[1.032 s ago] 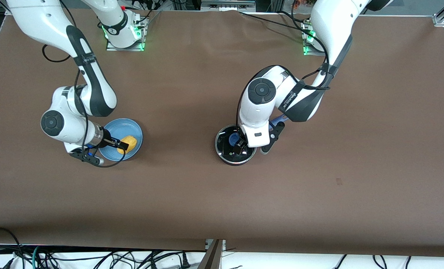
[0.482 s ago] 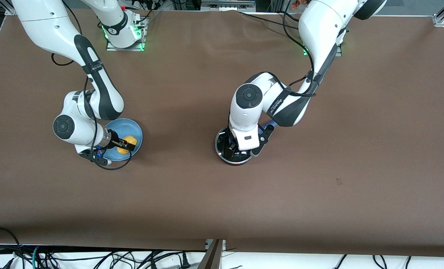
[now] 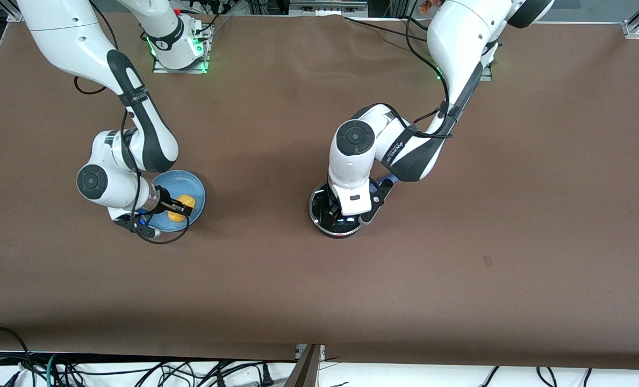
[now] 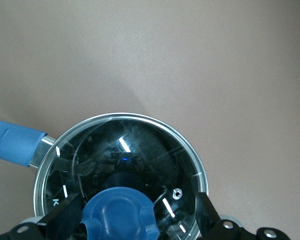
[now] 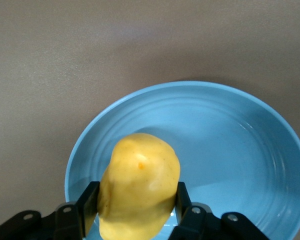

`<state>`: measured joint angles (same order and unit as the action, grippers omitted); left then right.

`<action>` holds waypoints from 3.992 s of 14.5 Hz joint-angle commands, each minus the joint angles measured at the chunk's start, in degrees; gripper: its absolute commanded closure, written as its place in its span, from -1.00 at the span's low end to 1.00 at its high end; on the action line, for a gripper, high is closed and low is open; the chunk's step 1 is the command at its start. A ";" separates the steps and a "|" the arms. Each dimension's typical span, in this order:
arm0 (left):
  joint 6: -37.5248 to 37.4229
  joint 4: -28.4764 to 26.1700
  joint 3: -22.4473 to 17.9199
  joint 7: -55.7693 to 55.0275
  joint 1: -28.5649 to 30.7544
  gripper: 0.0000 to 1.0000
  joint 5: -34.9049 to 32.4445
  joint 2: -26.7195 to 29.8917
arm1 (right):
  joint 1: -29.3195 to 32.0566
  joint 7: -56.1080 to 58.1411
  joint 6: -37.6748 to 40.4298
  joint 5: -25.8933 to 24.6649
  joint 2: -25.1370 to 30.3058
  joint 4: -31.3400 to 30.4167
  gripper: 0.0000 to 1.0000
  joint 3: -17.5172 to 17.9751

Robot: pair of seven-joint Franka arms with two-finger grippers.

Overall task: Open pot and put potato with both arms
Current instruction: 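Lift the yellow potato off the blue plate with the right gripper, then lift the glass lid off the pot with the left gripper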

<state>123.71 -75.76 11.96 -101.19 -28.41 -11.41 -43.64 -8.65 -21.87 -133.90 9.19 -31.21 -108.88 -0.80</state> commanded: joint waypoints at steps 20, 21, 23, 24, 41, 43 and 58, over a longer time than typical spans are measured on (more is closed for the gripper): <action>-3.48 1.93 -0.35 -0.59 -1.56 -1.00 -1.77 -1.45 | 0.13 6.05 47.16 -0.40 17.15 18.44 0.20 -4.38; -3.48 1.84 -0.44 -0.50 -1.56 -1.00 -1.86 -1.45 | 0.04 5.96 46.81 -0.32 17.15 18.53 0.20 -4.29; -3.48 1.84 -0.44 -0.50 -1.56 -1.00 -1.86 -1.45 | 0.03 6.05 46.80 -0.49 17.15 18.53 0.20 -4.29; -3.48 1.84 -0.36 -0.50 -1.56 -1.00 -1.86 -1.45 | 0.12 6.13 46.81 -0.75 17.15 18.53 0.20 -4.38; -3.57 1.40 -0.27 -0.15 -1.56 -0.10 -1.59 -1.45 | 0.30 28.28 32.83 -4.62 17.24 18.01 0.20 -4.64; -3.57 1.40 -0.27 -0.15 -1.56 -0.01 -1.59 -1.45 | 0.30 28.46 32.83 -4.97 17.24 18.01 0.20 -4.64; -9.80 5.17 0.08 6.52 1.42 0.02 0.51 0.83 | 0.12 32.77 31.86 -6.91 17.15 18.01 0.20 -4.38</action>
<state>117.11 -72.69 11.81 -98.27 -28.30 -11.42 -44.56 -8.45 9.89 -101.72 3.00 -14.02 -91.07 -5.42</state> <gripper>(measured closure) 0.467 0.361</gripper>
